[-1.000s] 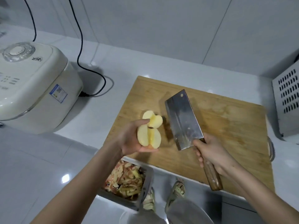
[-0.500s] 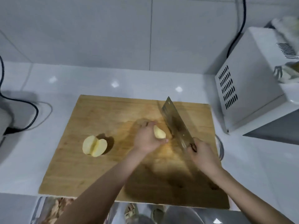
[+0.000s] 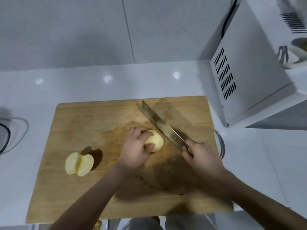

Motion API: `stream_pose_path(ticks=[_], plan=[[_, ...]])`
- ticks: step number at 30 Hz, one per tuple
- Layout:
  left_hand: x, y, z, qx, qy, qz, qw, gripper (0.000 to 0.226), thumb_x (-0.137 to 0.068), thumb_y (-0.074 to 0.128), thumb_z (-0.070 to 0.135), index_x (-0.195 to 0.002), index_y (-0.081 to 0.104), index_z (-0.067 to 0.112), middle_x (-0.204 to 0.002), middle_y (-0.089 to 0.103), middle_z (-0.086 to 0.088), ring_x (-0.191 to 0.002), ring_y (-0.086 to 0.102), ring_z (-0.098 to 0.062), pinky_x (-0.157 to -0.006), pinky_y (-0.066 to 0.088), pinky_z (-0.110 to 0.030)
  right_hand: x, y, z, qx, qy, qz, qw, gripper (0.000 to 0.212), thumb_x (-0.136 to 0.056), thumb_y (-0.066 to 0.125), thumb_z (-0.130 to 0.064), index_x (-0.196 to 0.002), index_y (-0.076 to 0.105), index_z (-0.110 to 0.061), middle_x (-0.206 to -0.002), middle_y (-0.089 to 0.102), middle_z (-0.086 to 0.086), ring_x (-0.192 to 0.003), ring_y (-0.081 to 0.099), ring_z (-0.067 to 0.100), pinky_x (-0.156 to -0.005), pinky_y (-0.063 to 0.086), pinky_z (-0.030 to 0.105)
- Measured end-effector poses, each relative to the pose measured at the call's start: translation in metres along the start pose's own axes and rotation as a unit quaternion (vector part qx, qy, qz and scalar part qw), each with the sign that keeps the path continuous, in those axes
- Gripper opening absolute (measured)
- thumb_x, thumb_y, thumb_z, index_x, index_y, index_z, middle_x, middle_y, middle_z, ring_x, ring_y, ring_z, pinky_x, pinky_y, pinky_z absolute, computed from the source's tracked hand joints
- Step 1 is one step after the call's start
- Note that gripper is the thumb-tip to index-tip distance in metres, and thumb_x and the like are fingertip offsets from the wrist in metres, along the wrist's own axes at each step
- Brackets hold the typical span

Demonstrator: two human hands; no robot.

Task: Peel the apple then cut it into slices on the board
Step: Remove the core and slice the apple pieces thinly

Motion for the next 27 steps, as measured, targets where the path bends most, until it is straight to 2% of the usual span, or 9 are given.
stream_pose_path(ticks=[4,8,12,17,20,22,25,27], plan=[[-0.003,0.006,-0.005,0.02,0.1,-0.053,0.993,0.033,-0.082,0.054,0.035,-0.104,0.069,0.015,-0.108,0.061,-0.01,-0.106,0.044,-0.02,-0.09,0.038,-0.03,0.0,-0.004,-0.011,0.005,-0.031,-0.014,0.999,0.015,-0.097,0.038,-0.03,-0.083,0.032,-0.027,-0.06,0.036,-0.01,-0.065,0.044,0.016,-0.054,0.027,0.028],[-0.008,0.007,-0.004,0.001,0.146,-0.086,0.985,0.033,-0.085,0.051,0.034,-0.105,0.068,0.015,-0.11,0.061,-0.012,-0.106,0.045,-0.022,-0.088,0.039,-0.03,-0.001,-0.004,-0.018,0.033,-0.027,-0.018,0.999,0.01,-0.098,0.035,-0.031,-0.089,0.033,-0.026,-0.063,0.038,-0.008,-0.065,0.045,0.018,-0.047,0.025,0.027],[-0.01,0.006,-0.005,0.0,0.16,-0.113,0.981,0.032,-0.088,0.049,0.036,-0.108,0.066,0.017,-0.113,0.06,-0.01,-0.106,0.046,-0.021,-0.086,0.042,-0.031,-0.004,-0.003,-0.018,0.037,-0.015,-0.024,0.999,0.01,-0.098,0.036,-0.031,-0.089,0.033,-0.027,-0.062,0.035,-0.01,-0.059,0.039,0.01,-0.043,0.02,0.017],[-0.012,0.006,-0.007,-0.005,0.156,-0.127,0.98,0.034,-0.086,0.047,0.037,-0.108,0.066,0.02,-0.114,0.06,-0.007,-0.105,0.047,-0.019,-0.083,0.046,-0.03,-0.007,-0.001,-0.017,0.045,-0.016,-0.03,0.998,0.015,-0.097,0.037,-0.028,-0.103,0.048,-0.021,-0.063,0.036,-0.011,-0.058,0.04,0.011,-0.046,0.025,0.021],[-0.012,0.005,-0.007,-0.006,0.159,-0.125,0.979,0.034,-0.084,0.048,0.035,-0.106,0.067,0.019,-0.112,0.061,-0.007,-0.103,0.05,-0.021,-0.08,0.047,-0.031,-0.014,0.008,-0.021,0.049,-0.026,-0.043,0.998,0.008,-0.097,0.037,-0.026,-0.091,0.039,-0.023,-0.061,0.034,-0.012,-0.052,0.033,0.004,-0.047,0.023,0.021],[-0.011,0.005,-0.006,-0.013,0.161,-0.125,0.979,0.035,-0.084,0.046,0.035,-0.106,0.068,0.018,-0.112,0.062,-0.008,-0.101,0.055,-0.024,-0.08,0.048,-0.032,-0.022,0.018,-0.021,0.038,-0.02,-0.053,0.998,0.013,-0.097,0.038,-0.025,-0.085,0.033,-0.023,-0.061,0.033,-0.012,-0.054,0.038,0.008,-0.05,0.026,0.025],[-0.009,0.007,-0.008,-0.02,0.156,-0.127,0.979,0.037,-0.085,0.045,0.035,-0.109,0.068,0.018,-0.114,0.062,-0.009,-0.102,0.058,-0.026,-0.081,0.051,-0.035,-0.03,0.029,-0.02,0.017,-0.013,-0.052,0.998,0.013,-0.097,0.038,-0.025,-0.085,0.033,-0.023,-0.062,0.036,-0.011,-0.063,0.045,0.015,-0.057,0.031,0.026],[-0.008,0.008,-0.009,-0.022,0.157,-0.121,0.98,0.036,-0.086,0.046,0.034,-0.11,0.067,0.018,-0.114,0.062,-0.009,-0.104,0.057,-0.027,-0.081,0.051,-0.035,-0.029,0.028,-0.018,0.011,-0.011,-0.044,0.999,0.013,-0.097,0.038,-0.024,-0.085,0.034,-0.022,-0.061,0.036,-0.011,-0.059,0.043,0.014,-0.054,0.03,0.025]])
Point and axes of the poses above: each hand's wrist, its own x-axis away from the middle knuckle, its own y-axis out of the palm, z = x × y, the point moved 5 cm from there along -x, towards the middle knuckle
